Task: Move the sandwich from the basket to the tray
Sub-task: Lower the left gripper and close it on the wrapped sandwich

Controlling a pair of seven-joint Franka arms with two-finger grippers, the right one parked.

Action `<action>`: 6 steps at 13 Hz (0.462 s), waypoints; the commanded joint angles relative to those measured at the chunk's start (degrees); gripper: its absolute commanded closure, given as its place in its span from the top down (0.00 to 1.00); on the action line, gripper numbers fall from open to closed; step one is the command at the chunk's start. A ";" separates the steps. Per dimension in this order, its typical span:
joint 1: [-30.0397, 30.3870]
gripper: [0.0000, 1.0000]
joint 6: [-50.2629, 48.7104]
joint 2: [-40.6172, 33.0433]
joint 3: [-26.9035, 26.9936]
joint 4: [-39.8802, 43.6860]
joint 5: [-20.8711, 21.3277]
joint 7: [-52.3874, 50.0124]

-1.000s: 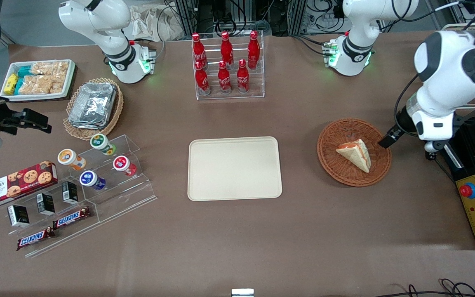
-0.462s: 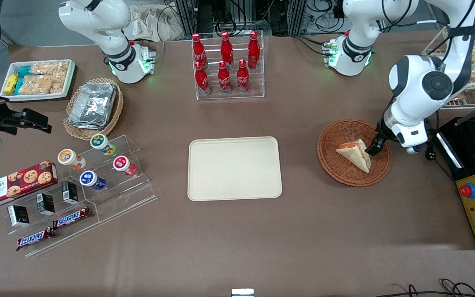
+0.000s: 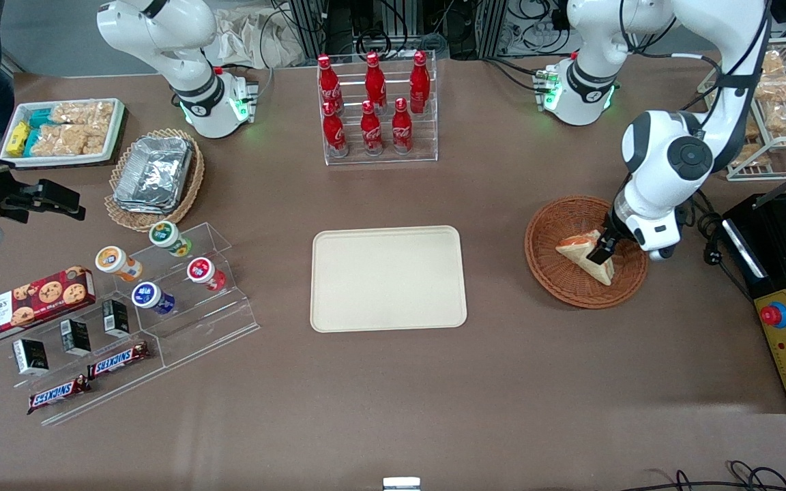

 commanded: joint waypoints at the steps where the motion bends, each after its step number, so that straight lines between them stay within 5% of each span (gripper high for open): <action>1: -0.53 1.00 9.29 1.76 -0.05 -3.54 0.56 -3.22; 2: -0.53 1.00 9.83 2.29 -0.05 -3.45 0.56 -3.22; 3: -0.53 0.87 9.93 2.29 -0.05 -3.28 0.56 -3.31; 5: -0.44 0.00 9.84 2.21 -0.05 -2.93 0.30 -3.66; 6: -0.44 0.00 9.84 2.12 -0.05 -2.58 0.30 -3.75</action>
